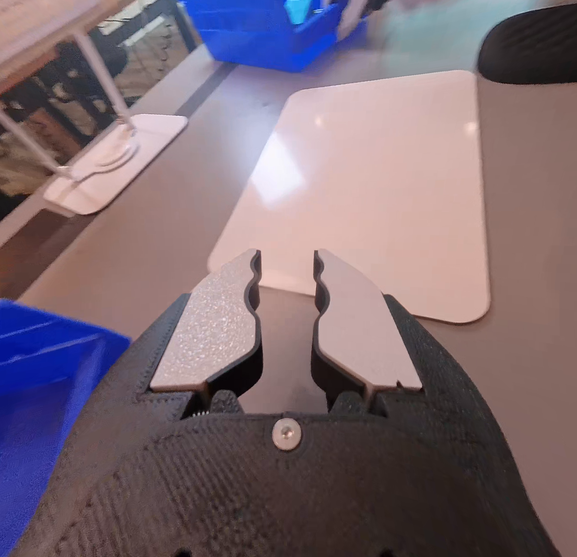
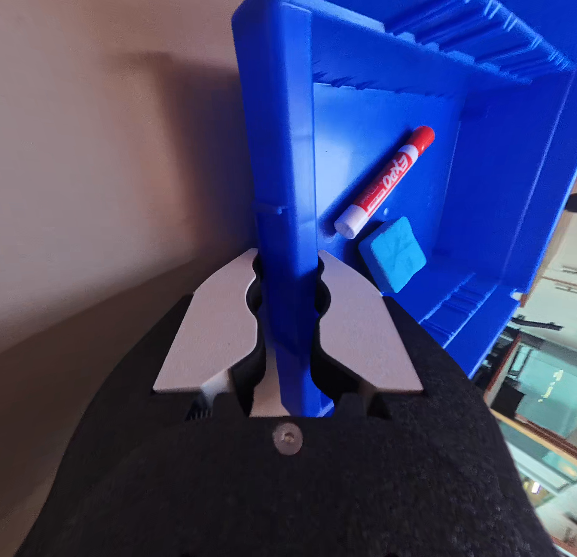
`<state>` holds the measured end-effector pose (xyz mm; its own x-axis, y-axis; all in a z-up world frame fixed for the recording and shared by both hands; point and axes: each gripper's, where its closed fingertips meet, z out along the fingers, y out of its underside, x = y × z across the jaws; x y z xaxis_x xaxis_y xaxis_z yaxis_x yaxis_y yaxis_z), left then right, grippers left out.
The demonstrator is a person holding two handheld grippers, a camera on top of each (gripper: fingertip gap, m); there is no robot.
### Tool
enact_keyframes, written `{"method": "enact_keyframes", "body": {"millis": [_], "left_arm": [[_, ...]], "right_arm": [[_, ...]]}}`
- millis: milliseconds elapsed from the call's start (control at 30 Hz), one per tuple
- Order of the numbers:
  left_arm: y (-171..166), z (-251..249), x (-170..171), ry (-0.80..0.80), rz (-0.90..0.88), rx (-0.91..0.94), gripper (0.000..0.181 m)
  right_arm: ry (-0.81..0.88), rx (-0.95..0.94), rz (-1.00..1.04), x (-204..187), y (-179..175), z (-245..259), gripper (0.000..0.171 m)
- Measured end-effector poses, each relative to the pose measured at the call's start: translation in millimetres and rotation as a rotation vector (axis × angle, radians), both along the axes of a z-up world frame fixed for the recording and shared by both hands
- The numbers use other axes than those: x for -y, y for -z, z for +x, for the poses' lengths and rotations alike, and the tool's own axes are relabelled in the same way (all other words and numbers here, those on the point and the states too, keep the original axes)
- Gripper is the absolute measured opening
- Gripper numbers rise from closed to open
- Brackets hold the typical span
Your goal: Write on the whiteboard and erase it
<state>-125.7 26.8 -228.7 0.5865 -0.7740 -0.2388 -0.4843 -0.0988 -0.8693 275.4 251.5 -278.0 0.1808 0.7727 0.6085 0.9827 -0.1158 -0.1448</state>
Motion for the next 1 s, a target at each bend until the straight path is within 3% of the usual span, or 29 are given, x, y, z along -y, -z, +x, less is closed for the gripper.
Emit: {"method": "enact_keyframes", "body": {"millis": [333,633,700,800,1000], "left_arm": [[-9,-121,-37,-0.402,-0.023,-0.195,0.044],[31,-181,-44,-0.534,-0.154,-0.677,0.067],[37,-189,-48,-0.534,-0.157,-0.778,0.063],[51,-185,-46,-0.471,-0.194,-0.823,0.031],[36,-194,-38,-0.515,-0.094,-0.821,0.031]], "right_arm": [[-0.086,0.023,0.109,87,-15,9,0.03],[-0.177,0.039,0.189,157,-39,-8,0.03],[-0.227,0.03,0.189,176,-46,-22,0.03],[-0.315,-0.001,0.182,207,-50,-52,0.03],[-0.545,-0.041,0.171,267,-48,-129,0.031]]}}
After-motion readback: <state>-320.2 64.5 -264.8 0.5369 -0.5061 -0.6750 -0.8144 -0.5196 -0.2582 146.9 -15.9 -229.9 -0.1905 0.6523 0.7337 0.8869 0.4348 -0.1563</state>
